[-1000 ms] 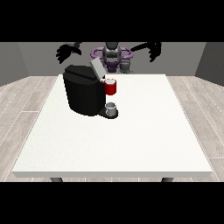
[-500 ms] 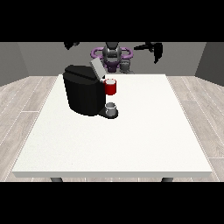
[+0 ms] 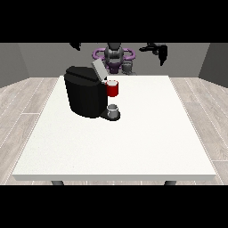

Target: Insert the coffee pod into the coffee machine and close the lid

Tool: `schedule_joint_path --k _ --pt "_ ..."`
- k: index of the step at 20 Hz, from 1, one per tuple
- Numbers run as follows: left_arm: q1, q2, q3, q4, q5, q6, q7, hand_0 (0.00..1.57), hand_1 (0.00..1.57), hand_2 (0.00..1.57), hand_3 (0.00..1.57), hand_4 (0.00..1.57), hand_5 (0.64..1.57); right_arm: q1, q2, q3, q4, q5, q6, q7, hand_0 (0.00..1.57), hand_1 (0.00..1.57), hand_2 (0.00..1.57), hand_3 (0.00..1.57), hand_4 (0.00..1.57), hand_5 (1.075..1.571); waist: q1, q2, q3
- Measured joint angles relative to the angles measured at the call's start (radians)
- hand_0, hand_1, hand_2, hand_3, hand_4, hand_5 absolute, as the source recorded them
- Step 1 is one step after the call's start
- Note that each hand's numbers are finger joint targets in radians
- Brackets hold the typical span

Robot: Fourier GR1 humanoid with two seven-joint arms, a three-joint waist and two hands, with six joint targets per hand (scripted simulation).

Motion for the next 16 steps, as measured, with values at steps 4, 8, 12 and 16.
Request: schedule_joint_path --k 4,8,12,16 --pt "0.054 -0.007 -0.024 -0.086 0.027 -0.011 0.011 0.0 0.0 0.0 0.0 0.0 1.571 -0.036 0.002 0.0 0.029 0.01 0.01 -0.006 0.0 0.0 0.0 0.0 0.0 1.571 0.019 0.041 0.0001" --pt "0.098 -0.021 -0.071 -0.186 0.07 0.017 0.057 0.0 0.0 0.0 0.0 0.0 1.571 -0.074 0.005 -0.026 0.09 -0.002 0.022 -0.035 0.0 0.0 0.0 0.0 0.0 1.571 0.035 0.073 0.0001" --pt "0.131 -0.019 -0.116 -0.264 0.116 0.039 0.091 0.0 0.0 0.0 0.0 0.0 1.571 -0.124 -0.001 -0.056 0.155 -0.012 0.027 -0.044 0.0 0.0 0.0 0.0 0.0 1.571 0.046 0.111 0.0002" --pt "0.158 0.0 -0.127 -0.335 0.129 0.048 0.12 0.0 0.0 0.0 0.0 0.0 1.571 -0.175 0.0 -0.064 0.205 -0.014 0.038 -0.057 0.0 0.0 0.0 0.0 0.0 1.571 0.031 0.152 0.0002"
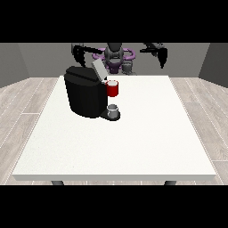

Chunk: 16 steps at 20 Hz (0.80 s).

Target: Insert the coffee pod into the coffee machine and close the lid

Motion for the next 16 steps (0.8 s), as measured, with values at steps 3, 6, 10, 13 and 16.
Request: schedule_joint_path --k 3,6,10,13,16 --pt "0.036 0.016 -0.002 -0.044 0.016 0.001 0.019 0.0 0.0 0.0 0.0 0.0 1.571 -0.019 0.006 0.005 0.025 0.007 0.005 -0.003 0.0 0.0 0.0 0.0 0.0 1.571 -0.015 0.012 -0.0001" --pt "0.061 0.02 -0.013 -0.084 0.019 0.015 0.016 0.0 0.0 0.0 0.0 0.0 1.571 -0.053 0.005 0.002 0.06 0.022 0.002 -0.017 0.0 0.0 0.0 0.0 0.0 1.571 -0.02 0.033 -0.0002" --pt "0.073 0.02 -0.025 -0.119 0.021 0.032 0.002 0.0 0.0 0.0 0.0 0.0 1.571 -0.091 0.006 0.009 0.099 0.047 0.003 -0.059 0.0 0.0 0.0 0.0 0.0 1.571 -0.02 0.063 -0.002" --pt "0.086 0.027 -0.024 -0.133 0.033 0.036 -0.001 0.0 0.0 0.0 0.0 0.0 1.571 -0.128 0.003 0.008 0.127 0.053 0.01 -0.049 0.0 0.0 0.0 0.0 0.0 1.571 -0.021 0.073 -0.0016" --pt "0.095 0.045 -0.02 -0.142 0.049 0.025 0.004 0.0 0.0 0.0 0.0 0.0 1.571 -0.155 0.009 0.007 0.149 0.059 0.007 -0.053 0.0 0.0 0.0 0.0 0.0 1.571 -0.021 0.081 -0.0021"
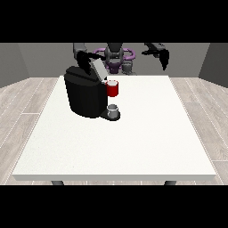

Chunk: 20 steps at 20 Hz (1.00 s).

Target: Insert the coffee pod into the coffee machine and close the lid

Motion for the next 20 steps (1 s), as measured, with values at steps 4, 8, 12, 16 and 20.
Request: schedule_joint_path --k 4,8,12,16,20 --pt "-0.029 0.018 0.005 -0.008 0.001 0.018 0.016 0.0 0.0 0.0 0.0 0.0 1.571 -0.041 -0.001 -0.001 0.023 0.01 0.001 -0.012 0.0 0.0 0.0 0.0 0.0 1.571 -0.006 0.022 -0.002" --pt "-0.022 0.021 0.002 0.001 0.005 0.021 0.005 0.0 0.0 0.0 0.0 0.0 1.571 -0.064 0.012 0.007 0.034 0.019 -0.001 -0.019 0.0 0.0 0.0 0.0 0.0 1.571 -0.008 0.024 -0.0015" --pt "-0.02 0.022 -0.005 0.008 0.0 0.031 -0.006 0.0 0.0 0.0 0.0 0.0 1.571 -0.087 0.014 0.005 0.048 0.023 0.001 -0.024 0.0 0.0 0.0 0.0 0.0 1.571 -0.011 0.03 -0.0005" --pt "-0.021 0.028 0.009 0.041 0.005 0.042 -0.027 0.0 0.0 0.0 0.0 0.14 1.571 -0.097 0.031 0.024 0.05 0.04 -0.009 -0.01 0.0 0.0 0.0 0.0 0.15 1.571 -0.024 0.028 0.0014" --pt "-0.038 0.042 0.008 0.046 0.006 0.041 -0.018 0.0 0.0 0.0 0.0 0.15 1.571 -0.14 0.045 0.05 0.063 0.069 -0.014 0.018 0.0 0.0 0.0 0.0 0.06 1.571 -0.007 0.031 0.0018"
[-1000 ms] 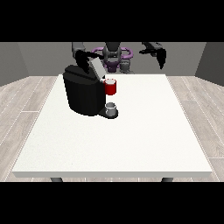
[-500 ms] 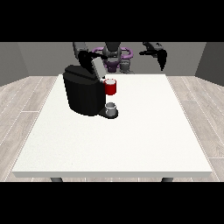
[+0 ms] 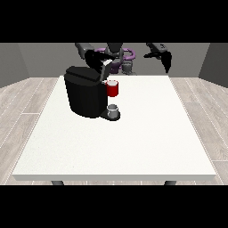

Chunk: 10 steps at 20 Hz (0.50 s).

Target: Insert the coffee pod into the coffee machine and close the lid

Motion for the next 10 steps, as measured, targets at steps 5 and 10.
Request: schedule_joint_path --k 5,10 --pt "0.003 0.02 0.016 0.021 0.013 -0.007 -0.015 0.0 0.0 0.0 0.0 0.17 1.571 -0.031 0.009 0.029 0.004 0.042 -0.004 -0.001 0.0 0.0 0.0 0.0 0.12 1.571 0.003 0.0 -0.0002" --pt "-0.008 0.022 0.003 0.02 0.023 -0.021 -0.02 0.0 0.0 0.0 0.0 0.12 1.571 -0.073 0.03 0.036 0.025 0.074 -0.027 0.002 0.0 0.0 0.0 0.0 0.07 1.571 0.013 0.006 -0.0002"
